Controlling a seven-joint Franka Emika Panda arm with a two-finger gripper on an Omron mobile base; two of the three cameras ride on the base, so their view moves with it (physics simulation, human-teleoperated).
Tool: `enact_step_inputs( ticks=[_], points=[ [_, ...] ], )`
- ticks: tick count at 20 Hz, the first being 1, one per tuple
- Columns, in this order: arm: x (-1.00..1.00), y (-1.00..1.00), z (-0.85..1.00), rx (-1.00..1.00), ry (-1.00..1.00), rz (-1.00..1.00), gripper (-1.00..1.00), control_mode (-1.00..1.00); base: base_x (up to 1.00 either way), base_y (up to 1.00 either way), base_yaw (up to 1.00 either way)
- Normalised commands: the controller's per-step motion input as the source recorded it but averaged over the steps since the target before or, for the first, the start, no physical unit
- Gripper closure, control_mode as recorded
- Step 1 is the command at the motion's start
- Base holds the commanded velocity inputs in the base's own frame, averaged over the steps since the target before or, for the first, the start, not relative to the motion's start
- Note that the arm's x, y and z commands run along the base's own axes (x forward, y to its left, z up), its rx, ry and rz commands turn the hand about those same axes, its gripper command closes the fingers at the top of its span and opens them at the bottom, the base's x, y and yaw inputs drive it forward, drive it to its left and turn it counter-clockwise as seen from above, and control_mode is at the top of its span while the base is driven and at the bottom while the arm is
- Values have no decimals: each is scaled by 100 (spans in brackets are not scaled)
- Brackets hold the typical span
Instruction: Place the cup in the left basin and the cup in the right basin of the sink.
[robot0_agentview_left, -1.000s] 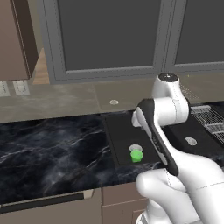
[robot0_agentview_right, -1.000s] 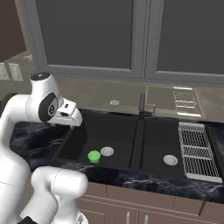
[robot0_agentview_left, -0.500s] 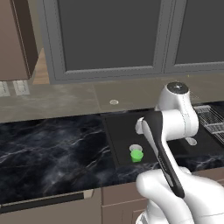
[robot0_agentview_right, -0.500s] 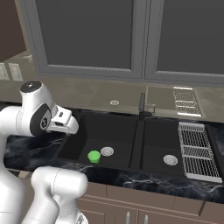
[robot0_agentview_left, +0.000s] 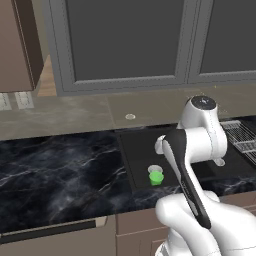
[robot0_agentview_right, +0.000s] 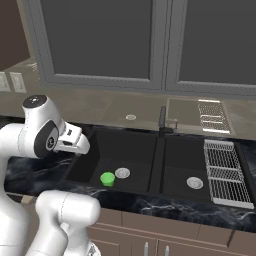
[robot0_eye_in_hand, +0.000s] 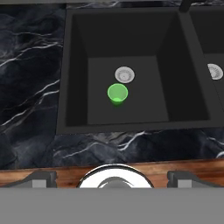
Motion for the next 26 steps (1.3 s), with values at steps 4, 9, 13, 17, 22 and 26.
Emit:
enact_step_inputs(
  ticks=[4, 9, 13, 17, 22, 26],
  points=[
    [0, 0, 0, 0, 0, 0, -100, 100, 0, -2, 0],
    [0, 0, 0, 0, 0, 0, -100, 100, 0, -11, 0],
    [0, 0, 0, 0, 0, 0, -100, 100, 0, -27, 1],
    [0, 0, 0, 0, 0, 0, -100, 100, -7, -59, 7],
    [0, 0, 0, 0, 0, 0, -100, 100, -12, -63, 12],
    [0, 0, 0, 0, 0, 0, -100, 100, 0, -61, 5]
  ],
)
